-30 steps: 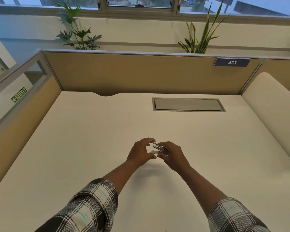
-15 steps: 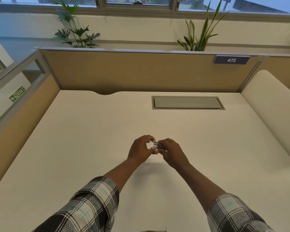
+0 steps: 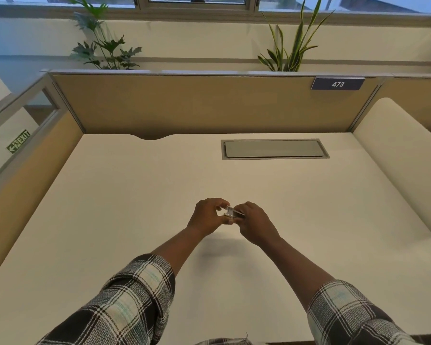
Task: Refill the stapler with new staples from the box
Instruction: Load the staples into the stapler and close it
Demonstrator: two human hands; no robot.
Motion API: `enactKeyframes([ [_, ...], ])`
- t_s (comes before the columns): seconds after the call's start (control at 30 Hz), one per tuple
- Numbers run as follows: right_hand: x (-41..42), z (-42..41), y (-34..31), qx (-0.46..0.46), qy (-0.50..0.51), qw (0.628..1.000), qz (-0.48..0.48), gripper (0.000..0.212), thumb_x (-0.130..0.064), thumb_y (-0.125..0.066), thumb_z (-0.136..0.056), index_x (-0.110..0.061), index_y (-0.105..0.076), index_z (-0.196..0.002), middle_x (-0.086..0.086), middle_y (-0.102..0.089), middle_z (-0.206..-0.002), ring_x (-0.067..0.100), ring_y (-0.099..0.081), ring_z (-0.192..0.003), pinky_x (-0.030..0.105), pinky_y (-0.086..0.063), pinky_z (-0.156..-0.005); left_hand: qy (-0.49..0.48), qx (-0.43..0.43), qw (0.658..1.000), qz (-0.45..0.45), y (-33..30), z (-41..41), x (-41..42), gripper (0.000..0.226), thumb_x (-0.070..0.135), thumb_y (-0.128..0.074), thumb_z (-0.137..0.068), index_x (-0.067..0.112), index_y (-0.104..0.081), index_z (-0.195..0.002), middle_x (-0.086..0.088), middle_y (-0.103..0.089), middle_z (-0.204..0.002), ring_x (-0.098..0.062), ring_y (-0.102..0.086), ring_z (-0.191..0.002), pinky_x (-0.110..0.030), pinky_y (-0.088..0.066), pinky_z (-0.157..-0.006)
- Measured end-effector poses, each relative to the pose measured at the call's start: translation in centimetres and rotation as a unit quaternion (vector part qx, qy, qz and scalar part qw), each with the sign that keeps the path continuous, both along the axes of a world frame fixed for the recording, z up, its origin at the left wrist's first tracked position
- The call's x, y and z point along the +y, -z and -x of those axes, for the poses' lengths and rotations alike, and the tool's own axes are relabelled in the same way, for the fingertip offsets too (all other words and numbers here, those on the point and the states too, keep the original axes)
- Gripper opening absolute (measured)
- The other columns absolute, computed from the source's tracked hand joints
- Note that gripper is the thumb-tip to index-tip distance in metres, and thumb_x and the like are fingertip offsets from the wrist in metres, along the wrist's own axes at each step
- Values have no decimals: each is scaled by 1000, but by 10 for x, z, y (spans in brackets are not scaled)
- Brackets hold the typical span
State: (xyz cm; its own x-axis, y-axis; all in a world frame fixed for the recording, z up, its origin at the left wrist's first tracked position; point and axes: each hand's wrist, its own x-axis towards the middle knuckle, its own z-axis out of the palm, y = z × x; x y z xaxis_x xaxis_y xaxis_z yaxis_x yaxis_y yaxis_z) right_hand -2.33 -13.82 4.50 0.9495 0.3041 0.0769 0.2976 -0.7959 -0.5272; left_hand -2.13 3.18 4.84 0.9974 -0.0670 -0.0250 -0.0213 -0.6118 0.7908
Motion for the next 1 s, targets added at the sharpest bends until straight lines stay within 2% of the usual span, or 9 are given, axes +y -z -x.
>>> enactKeyframes([
  [0.07,-2,0,-2,17,-2,1000,3,27,-19,-62,-89,-12,-64,-115,8,-64,-102,27,-59,-92,36,-49,-78,14,15,1000,-19,-3,-1,2,49,36,-85,-69,26,-70,-114,8,-70,-116,-10,-61,-102,-34,-39,-95],
  [0.17,-3,0,-2,35,5,999,-5,29,-22,-60,-91,-13,-62,-119,7,-64,-106,28,-60,-96,40,-48,-85,23,38,998,-34,-6,-3,4,48,40,-78,-77,31,-65,-123,10,-65,-127,-9,-56,-115,-37,-30,-98],
  [0.33,-3,0,-4,39,7,999,-18,28,-21,-59,-91,-16,-62,-118,7,-64,-103,28,-60,-94,42,-47,-87,34,56,998,-18,-6,-5,5,46,38,-73,-82,29,-63,-127,7,-65,-129,-10,-59,-113,-47,-36,-105],
  [0.4,-3,0,-5,39,7,999,-17,27,-20,-58,-92,-16,-62,-119,6,-64,-101,27,-60,-93,40,-47,-85,31,64,997,14,-6,-6,4,46,35,-75,-81,25,-65,-125,6,-67,-126,-12,-63,-109,-48,-42,-104],
  [0.5,-2,-1,-5,46,10,999,-22,26,-18,-55,-93,-17,-62,-118,6,-64,-100,26,-60,-92,37,-47,-82,25,74,995,63,-7,-8,4,45,29,-78,-80,16,-68,-122,1,-71,-117,-12,-67,-100,-41,-51,-98],
  [0.63,-1,1,-4,50,13,997,-53,24,-12,-49,-95,-15,-63,-115,6,-67,-98,24,-59,-87,34,-47,-77,21,87,988,125,-7,-6,6,33,19,-80,-77,16,-74,-109,23,-71,-87,7,-67,-79,-28,-55,-86],
  [0.73,1,4,-1,57,33,993,-94,27,-12,-43,-97,-16,-62,-115,4,-69,-96,17,-54,-77,20,-39,-63,18,92,987,133,-5,-5,7,32,9,-78,-76,18,-73,-107,11,-74,-88,-4,-69,-84,-29,-56,-85],
  [0.83,4,5,2,100,77,982,-137,28,-11,-40,-97,-19,-61,-113,3,-71,-95,22,-64,-81,30,-50,-69,1,87,986,139,0,-2,6,26,8,-76,-79,15,-72,-103,-2,-76,-91,-16,-71,-91,-36,-56,-90],
  [1.0,10,9,2,135,119,958,-222,27,-25,-38,-101,-20,-64,-95,-3,-72,-87,17,-70,-83,34,-52,-75,-35,86,979,182,3,2,-1,14,12,-76,-78,12,-70,-91,-3,-77,-81,-13,-74,-82,-35,-57,-89],
])
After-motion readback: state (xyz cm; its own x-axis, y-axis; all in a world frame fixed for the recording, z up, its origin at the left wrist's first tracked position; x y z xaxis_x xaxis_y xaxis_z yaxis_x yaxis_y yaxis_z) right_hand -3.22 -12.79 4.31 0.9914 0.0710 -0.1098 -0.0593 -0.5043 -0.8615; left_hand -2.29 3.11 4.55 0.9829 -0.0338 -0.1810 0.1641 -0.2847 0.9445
